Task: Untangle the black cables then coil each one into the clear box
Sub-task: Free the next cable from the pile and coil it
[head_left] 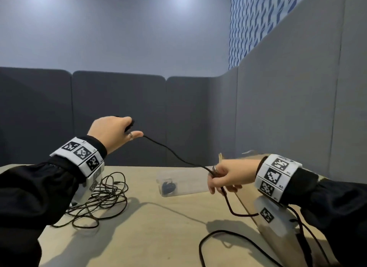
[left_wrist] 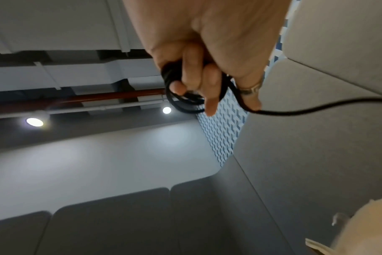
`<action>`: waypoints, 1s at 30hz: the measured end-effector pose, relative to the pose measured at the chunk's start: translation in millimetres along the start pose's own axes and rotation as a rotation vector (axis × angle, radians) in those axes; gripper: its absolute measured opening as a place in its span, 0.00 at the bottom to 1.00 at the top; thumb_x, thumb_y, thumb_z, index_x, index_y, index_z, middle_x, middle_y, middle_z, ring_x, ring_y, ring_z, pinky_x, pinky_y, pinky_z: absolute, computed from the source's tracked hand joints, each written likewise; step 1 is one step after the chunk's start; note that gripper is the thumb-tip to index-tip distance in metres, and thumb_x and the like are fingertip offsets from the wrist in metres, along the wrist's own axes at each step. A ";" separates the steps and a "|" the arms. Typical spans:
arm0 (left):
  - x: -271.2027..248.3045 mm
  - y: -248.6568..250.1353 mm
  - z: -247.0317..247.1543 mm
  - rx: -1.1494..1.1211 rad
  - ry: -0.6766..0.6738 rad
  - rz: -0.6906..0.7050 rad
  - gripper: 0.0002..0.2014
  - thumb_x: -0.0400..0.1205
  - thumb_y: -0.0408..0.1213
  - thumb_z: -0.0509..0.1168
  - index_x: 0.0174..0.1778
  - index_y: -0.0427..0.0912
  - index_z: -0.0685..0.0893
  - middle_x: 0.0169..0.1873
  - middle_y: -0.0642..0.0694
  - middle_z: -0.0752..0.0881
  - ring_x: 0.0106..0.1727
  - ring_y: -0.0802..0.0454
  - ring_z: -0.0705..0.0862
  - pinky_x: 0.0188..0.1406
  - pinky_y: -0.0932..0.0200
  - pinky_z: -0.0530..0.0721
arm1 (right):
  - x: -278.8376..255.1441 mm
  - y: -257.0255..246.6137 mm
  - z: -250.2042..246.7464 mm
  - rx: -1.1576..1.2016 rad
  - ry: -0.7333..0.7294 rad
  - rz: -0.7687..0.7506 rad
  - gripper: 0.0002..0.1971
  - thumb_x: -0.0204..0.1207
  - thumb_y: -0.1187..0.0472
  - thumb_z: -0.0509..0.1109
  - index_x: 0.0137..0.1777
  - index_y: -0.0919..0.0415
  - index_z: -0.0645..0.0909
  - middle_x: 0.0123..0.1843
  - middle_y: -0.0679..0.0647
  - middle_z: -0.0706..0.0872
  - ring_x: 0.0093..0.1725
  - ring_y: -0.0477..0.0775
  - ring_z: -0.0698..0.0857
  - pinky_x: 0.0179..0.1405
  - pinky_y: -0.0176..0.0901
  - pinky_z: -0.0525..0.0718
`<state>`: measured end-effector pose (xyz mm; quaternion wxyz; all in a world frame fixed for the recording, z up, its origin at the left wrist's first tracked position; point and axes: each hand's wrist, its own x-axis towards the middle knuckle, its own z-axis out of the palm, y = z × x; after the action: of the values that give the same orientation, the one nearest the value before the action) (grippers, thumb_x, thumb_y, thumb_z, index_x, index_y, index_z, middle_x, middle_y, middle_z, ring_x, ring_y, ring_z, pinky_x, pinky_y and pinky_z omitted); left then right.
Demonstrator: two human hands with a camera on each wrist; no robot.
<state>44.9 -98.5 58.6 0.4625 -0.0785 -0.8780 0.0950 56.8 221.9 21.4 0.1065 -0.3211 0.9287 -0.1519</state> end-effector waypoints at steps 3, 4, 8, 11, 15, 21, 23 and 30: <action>-1.7 -6.2 2.9 0.019 0.153 -0.028 0.24 0.76 0.54 0.68 0.28 0.41 0.67 0.18 0.46 0.72 0.21 0.46 0.70 0.21 0.64 0.59 | -13.1 -12.4 10.4 0.115 -0.063 -0.052 0.11 0.81 0.60 0.60 0.39 0.54 0.81 0.32 0.45 0.86 0.23 0.45 0.75 0.21 0.31 0.71; -1.5 -8.5 2.2 0.020 0.182 -0.056 0.24 0.76 0.52 0.69 0.27 0.40 0.66 0.17 0.45 0.70 0.21 0.46 0.69 0.22 0.64 0.58 | -18.7 -15.5 14.3 0.133 -0.119 -0.060 0.11 0.81 0.60 0.60 0.39 0.55 0.81 0.33 0.45 0.87 0.21 0.45 0.75 0.20 0.31 0.70; -4.9 -28.1 2.3 0.048 0.178 -0.192 0.23 0.78 0.52 0.67 0.28 0.39 0.68 0.17 0.43 0.72 0.22 0.44 0.71 0.22 0.61 0.61 | -31.6 -15.3 29.4 0.101 -0.222 0.036 0.08 0.82 0.61 0.59 0.43 0.58 0.78 0.38 0.48 0.88 0.17 0.44 0.75 0.17 0.30 0.72; -10.2 -37.7 8.2 0.092 0.108 -0.250 0.23 0.79 0.53 0.64 0.30 0.38 0.70 0.17 0.44 0.72 0.23 0.43 0.73 0.23 0.61 0.63 | -33.2 -0.7 9.7 -0.091 0.067 0.179 0.09 0.82 0.55 0.61 0.41 0.54 0.78 0.29 0.44 0.85 0.16 0.45 0.76 0.16 0.32 0.74; -15.7 -48.2 16.2 0.144 -0.011 -0.342 0.22 0.81 0.56 0.60 0.33 0.39 0.72 0.19 0.45 0.74 0.25 0.43 0.76 0.22 0.61 0.63 | -38.7 23.1 -33.9 -0.104 0.164 0.370 0.09 0.76 0.57 0.71 0.37 0.59 0.78 0.28 0.54 0.80 0.21 0.53 0.81 0.21 0.39 0.82; -24.2 -61.8 20.4 0.102 -0.096 -0.475 0.20 0.81 0.56 0.60 0.37 0.40 0.76 0.25 0.43 0.77 0.32 0.42 0.77 0.28 0.57 0.71 | -34.8 39.4 -30.6 -0.023 0.284 0.372 0.09 0.75 0.60 0.73 0.38 0.64 0.80 0.30 0.58 0.83 0.22 0.55 0.85 0.21 0.42 0.84; -24.9 -55.1 20.6 0.032 -0.106 -0.503 0.20 0.81 0.57 0.60 0.38 0.41 0.77 0.28 0.43 0.79 0.34 0.41 0.79 0.30 0.56 0.73 | -22.7 46.1 -40.0 0.078 0.566 0.281 0.09 0.78 0.62 0.70 0.37 0.66 0.81 0.29 0.60 0.86 0.25 0.57 0.88 0.26 0.45 0.87; -16.9 -14.8 22.0 -0.281 -0.155 -0.551 0.28 0.80 0.61 0.58 0.31 0.36 0.75 0.24 0.42 0.79 0.31 0.43 0.78 0.29 0.55 0.71 | 15.1 5.7 -103.5 0.602 1.136 -0.401 0.12 0.84 0.63 0.60 0.41 0.51 0.79 0.31 0.36 0.89 0.36 0.49 0.86 0.35 0.30 0.72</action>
<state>35.5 -118.8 36.4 0.3873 0.1067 -0.9033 -0.1504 11.4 238.7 114.3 -0.3439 -0.3138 0.6800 -0.5664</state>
